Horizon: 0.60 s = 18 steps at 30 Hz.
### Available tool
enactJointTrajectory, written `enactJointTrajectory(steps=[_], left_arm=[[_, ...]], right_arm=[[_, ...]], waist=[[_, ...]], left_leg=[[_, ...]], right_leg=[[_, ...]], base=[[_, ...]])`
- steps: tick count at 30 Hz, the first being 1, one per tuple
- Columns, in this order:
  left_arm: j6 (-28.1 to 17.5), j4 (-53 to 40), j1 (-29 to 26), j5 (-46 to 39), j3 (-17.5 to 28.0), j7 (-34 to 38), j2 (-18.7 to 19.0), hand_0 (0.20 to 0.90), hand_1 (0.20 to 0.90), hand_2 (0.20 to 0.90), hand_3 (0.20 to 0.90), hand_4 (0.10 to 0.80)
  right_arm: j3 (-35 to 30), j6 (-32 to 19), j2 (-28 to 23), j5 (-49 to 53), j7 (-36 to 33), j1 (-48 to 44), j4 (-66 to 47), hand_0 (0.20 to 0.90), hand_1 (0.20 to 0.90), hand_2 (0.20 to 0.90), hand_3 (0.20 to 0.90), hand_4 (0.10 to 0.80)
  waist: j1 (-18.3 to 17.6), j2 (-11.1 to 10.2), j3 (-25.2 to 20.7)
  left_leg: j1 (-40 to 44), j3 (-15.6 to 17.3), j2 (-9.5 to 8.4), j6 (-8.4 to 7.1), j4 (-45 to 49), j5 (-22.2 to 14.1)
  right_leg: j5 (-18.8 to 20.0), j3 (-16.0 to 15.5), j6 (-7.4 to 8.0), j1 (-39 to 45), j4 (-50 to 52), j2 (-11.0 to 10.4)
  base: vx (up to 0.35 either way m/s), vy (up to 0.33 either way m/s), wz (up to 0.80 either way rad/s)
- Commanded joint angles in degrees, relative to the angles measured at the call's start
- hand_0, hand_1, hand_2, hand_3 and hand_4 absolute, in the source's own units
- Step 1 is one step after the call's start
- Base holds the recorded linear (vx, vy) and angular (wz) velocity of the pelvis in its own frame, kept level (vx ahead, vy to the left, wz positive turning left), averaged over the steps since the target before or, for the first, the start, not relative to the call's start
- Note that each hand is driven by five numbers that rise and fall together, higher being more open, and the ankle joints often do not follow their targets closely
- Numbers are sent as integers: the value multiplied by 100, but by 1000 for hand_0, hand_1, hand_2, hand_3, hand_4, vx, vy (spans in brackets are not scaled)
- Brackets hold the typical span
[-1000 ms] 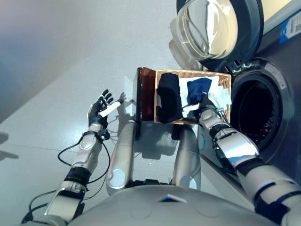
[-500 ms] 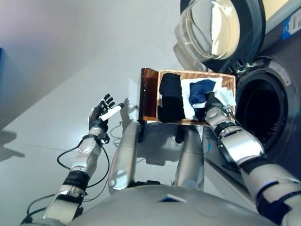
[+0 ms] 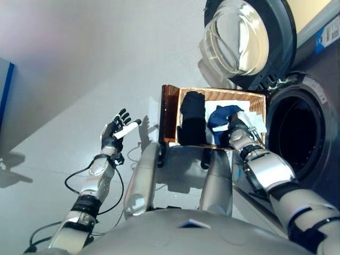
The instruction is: Pick up the clothes and place them into the washing machine
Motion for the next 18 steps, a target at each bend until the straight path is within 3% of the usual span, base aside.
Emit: enactJointTrajectory(steps=[1,9,13,14,16,18], left_arm=[[-434,-530,-203,112,275,61,276,900,900,900,900,800],[-598,-525,-49,15,535,144,250,900,900,900,900,800],[-640,-501,-8,-14,584,127,212,900,900,900,900,800],[-677,-501,7,-39,607,112,178,900,900,900,900,800],[-689,-492,21,-40,612,110,177,900,900,900,900,800],[-719,-488,14,-63,631,87,151,900,900,900,900,800]], right_arm=[[-143,-318,14,481,43,20,-101,200,200,200,200,300],[-809,-1191,-343,2304,1,500,-1426,200,200,200,200,300],[-954,-1352,-374,2622,79,732,-1704,200,200,200,200,300],[-1051,-1433,-400,2736,106,851,-1816,200,200,200,200,300],[-1058,-1442,-428,2725,103,888,-1852,200,200,200,200,300],[-1127,-1509,-457,2809,118,971,-1984,200,200,200,200,300]], waist=[[54,-131,111],[-263,-268,153],[-337,-286,153],[-384,-294,127],[-380,-275,114],[-408,-275,97]], left_leg=[[296,231,-81,114,-486,-107],[873,462,-35,34,-1696,370],[984,438,-62,11,-1939,487],[992,473,-87,27,-2206,755],[1094,434,-90,-10,-2230,615],[1113,447,-110,-4,-2470,878]], right_leg=[[-216,188,-44,378,-277,-15],[311,289,83,793,-1422,146],[413,277,91,931,-1704,166],[665,253,78,968,-1974,143],[520,258,108,1046,-1957,157],[750,223,94,1089,-2196,128]], base=[[28,-17,-9],[14,-7,-15],[-2,-22,-16],[-48,-27,-11],[14,-11,-3],[-17,-22,-4]])
